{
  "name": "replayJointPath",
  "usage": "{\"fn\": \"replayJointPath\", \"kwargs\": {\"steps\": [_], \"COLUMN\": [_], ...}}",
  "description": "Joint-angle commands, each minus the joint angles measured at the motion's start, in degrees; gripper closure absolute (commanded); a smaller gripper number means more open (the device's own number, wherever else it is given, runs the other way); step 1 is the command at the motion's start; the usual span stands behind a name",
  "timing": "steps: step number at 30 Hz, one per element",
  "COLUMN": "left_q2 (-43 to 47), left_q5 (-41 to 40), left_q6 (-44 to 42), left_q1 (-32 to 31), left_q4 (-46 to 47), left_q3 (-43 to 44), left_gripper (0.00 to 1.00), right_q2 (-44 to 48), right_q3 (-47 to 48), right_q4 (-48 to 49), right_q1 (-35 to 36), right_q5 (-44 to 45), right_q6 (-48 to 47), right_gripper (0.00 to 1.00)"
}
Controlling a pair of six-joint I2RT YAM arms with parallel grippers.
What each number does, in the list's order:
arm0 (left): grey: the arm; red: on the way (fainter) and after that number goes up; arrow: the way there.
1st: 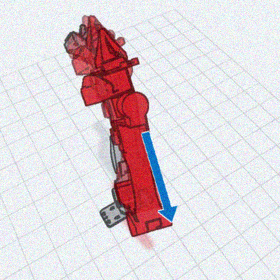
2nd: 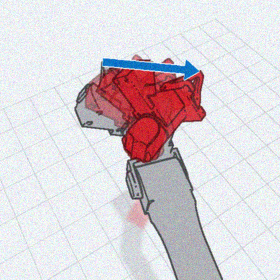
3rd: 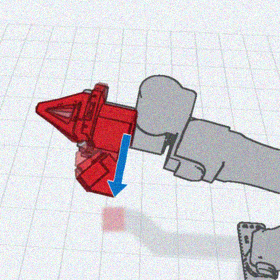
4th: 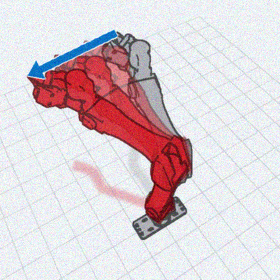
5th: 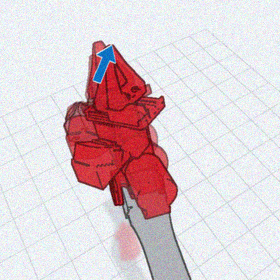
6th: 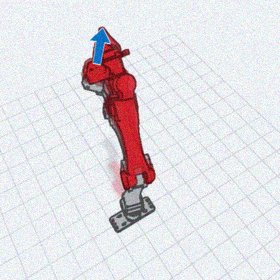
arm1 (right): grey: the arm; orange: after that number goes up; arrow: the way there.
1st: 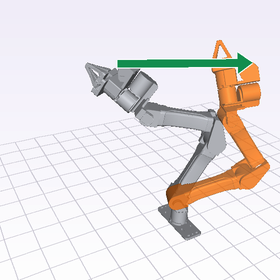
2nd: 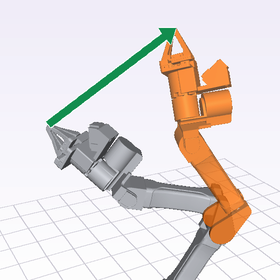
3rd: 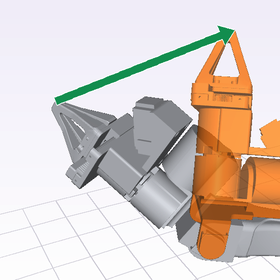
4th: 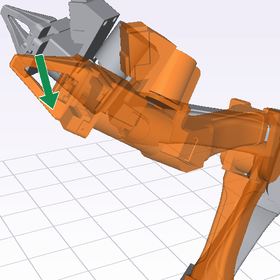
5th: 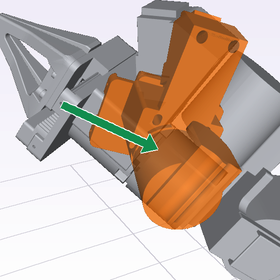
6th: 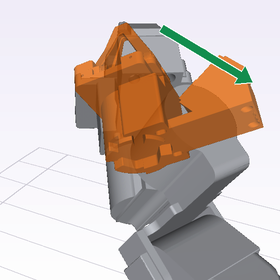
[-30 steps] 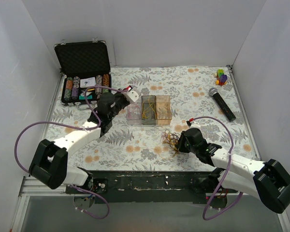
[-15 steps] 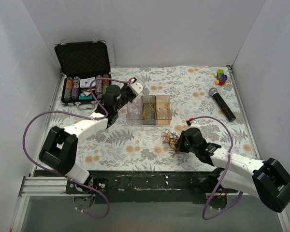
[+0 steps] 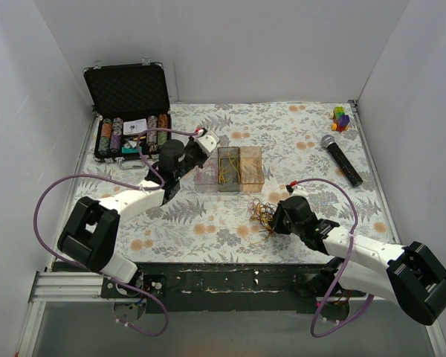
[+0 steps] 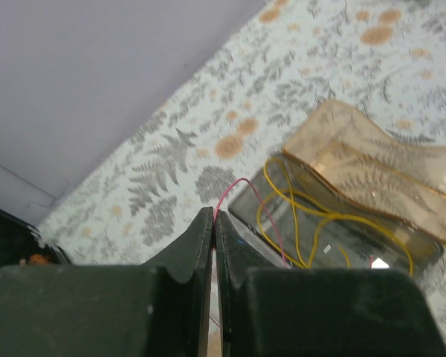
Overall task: Untangle the cables
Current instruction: Place the cable in the bin.
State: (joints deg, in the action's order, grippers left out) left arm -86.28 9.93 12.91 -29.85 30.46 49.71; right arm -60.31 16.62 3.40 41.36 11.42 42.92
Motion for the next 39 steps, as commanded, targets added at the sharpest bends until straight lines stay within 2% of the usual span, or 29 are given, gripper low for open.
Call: {"fn": "replayJointPath", "kwargs": {"steps": [1,6,11,21,33,39], "left_q2": [4.01,4.11,2.08,-2.13,-11.1,-11.19], "left_q5": [0.44,-0.96,-7.02,-9.14,-13.88,-11.26], "left_q6": [1.07,-0.77,-3.85,-9.39,-12.64,-15.28], "left_q1": [-0.21,-0.21,-0.21,-0.21,-1.18,-2.32], "left_q4": [-0.14,1.44,3.29,2.15,-0.13,-5.05], "left_q3": [-5.23,-9.02,-9.63,-9.46,-1.12,-0.15], "left_gripper": [1.0,1.0,1.0,1.0,1.0,1.0], "right_q2": [-0.68,-0.86,-0.86,-0.95,-0.95,-0.77], "right_q3": [-1.68,-1.77,-2.12,-2.38,-2.47,-2.38], "right_q4": [-6.83,-6.65,-6.3,-5.95,-5.68,-5.95], "right_q1": [0.03,0.03,0.03,0.03,0.03,0.03], "right_q5": [1.67,1.68,1.59,1.5,1.5,1.5], "right_q6": [-0.64,-0.29,-0.03,0.06,0.24,0.24], "right_gripper": [0.85,0.85,0.85,0.85,0.85,0.85]}}
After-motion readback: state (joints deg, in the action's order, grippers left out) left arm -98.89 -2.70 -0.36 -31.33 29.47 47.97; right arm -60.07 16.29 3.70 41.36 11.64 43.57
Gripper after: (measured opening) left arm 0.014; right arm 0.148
